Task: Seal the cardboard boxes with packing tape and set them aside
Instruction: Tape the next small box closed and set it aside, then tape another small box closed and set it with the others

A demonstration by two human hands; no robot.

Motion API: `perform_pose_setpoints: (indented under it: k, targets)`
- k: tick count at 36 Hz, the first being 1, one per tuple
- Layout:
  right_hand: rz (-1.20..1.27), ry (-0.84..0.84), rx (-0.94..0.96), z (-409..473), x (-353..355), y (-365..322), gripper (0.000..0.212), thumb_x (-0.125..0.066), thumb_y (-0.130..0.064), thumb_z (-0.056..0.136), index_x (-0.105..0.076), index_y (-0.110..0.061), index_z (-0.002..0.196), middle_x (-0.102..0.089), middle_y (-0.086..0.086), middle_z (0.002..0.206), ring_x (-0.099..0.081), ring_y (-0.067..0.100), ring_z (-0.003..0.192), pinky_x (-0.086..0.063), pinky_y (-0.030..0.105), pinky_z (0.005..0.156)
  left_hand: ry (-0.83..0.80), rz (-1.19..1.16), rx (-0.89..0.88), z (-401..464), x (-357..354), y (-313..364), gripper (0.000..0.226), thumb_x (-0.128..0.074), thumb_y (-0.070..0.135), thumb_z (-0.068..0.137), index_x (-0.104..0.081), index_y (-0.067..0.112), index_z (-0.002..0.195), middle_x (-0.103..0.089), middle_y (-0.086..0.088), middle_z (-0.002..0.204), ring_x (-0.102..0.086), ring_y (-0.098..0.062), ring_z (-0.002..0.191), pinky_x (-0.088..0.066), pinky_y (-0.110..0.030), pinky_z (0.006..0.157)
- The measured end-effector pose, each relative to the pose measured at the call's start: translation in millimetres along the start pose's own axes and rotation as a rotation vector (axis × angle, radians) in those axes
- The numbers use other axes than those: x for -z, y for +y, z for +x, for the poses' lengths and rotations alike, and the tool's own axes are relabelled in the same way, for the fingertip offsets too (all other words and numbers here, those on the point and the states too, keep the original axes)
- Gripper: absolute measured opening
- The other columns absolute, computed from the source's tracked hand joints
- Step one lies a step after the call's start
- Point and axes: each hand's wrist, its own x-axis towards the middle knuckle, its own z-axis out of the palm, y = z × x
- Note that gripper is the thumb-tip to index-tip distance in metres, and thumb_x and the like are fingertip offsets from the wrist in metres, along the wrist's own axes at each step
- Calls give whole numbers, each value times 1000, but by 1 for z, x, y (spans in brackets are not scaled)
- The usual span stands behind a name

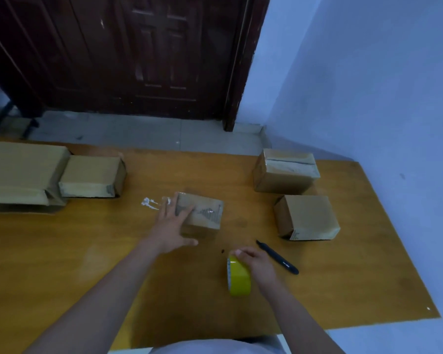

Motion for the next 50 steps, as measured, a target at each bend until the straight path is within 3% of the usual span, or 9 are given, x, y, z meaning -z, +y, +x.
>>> perform_pose_setpoints:
  k: [4,19,24,29,32,36,39,43,50]
  targets:
    - [24,-87,-5,8,-4,-14,13,-64,-15,87,-69,-5,94,-60,-10,116,-57,11,101,-44,27,82,134,-162,-31,5,-14,1,78,-68,19,87,-24,38,148,25,5,156,-7,-26,146,-29,-40,114]
    - [62,-130,148,23,42,-36,9,-63,-19,89,-72,-18,87,-58,-7,120,-53,-3,104,-41,6,77,297,-89,121,96,-7,78,66,-66,16,87,-37,33,144,0,-14,157,-34,-41,132,-41,-48,103]
    - [101,-96,146,13,81,-18,29,-68,-17,85,-72,-39,67,-64,-8,108,-59,-3,98,-42,9,78,307,-79,101,143,4,101,65,-66,10,86,-39,24,143,0,-17,157,-31,-42,134,-33,-43,109]
    - [91,-56,102,4,136,6,22,-68,-8,84,-72,-24,69,-67,-5,104,-62,-6,89,-42,8,75,301,5,136,165,9,120,73,-73,22,82,-35,24,145,-8,-19,153,-28,-42,134,-35,-46,107]
    - [119,25,88,5,180,15,13,-69,-11,82,-72,-11,70,-66,-7,107,-60,-4,93,-41,10,76,373,93,186,155,7,130,93,-74,33,78,-19,15,151,-6,-24,155,-10,-41,142,-15,-48,115]
    - [193,107,89,21,245,20,27,-67,0,79,-65,-16,58,-58,-9,116,-54,13,112,-38,30,96,501,150,-91,125,-11,154,85,-69,34,76,-29,5,145,-24,-27,150,-24,-49,136,-17,-52,112]
    - [192,127,89,40,279,14,32,-67,8,75,-63,-16,54,-59,1,109,-48,19,121,-29,37,109,298,130,-342,98,-38,179,95,-79,31,70,-18,26,143,-25,-20,150,-28,-44,136,-34,-54,107]
    - [222,-6,74,59,297,-7,18,-72,1,67,-61,-11,58,-62,-6,74,-50,13,104,-25,32,110,-32,178,-291,82,-68,215,104,-67,43,83,14,42,147,24,2,156,17,-22,144,-29,-42,111]
    - [252,-287,-69,65,286,-23,11,-69,-2,70,-58,-3,68,-63,2,64,-62,13,62,-49,20,59,-123,-226,-252,88,-90,241,96,-57,8,93,10,65,134,2,-2,159,-13,-26,144,-23,-39,117]
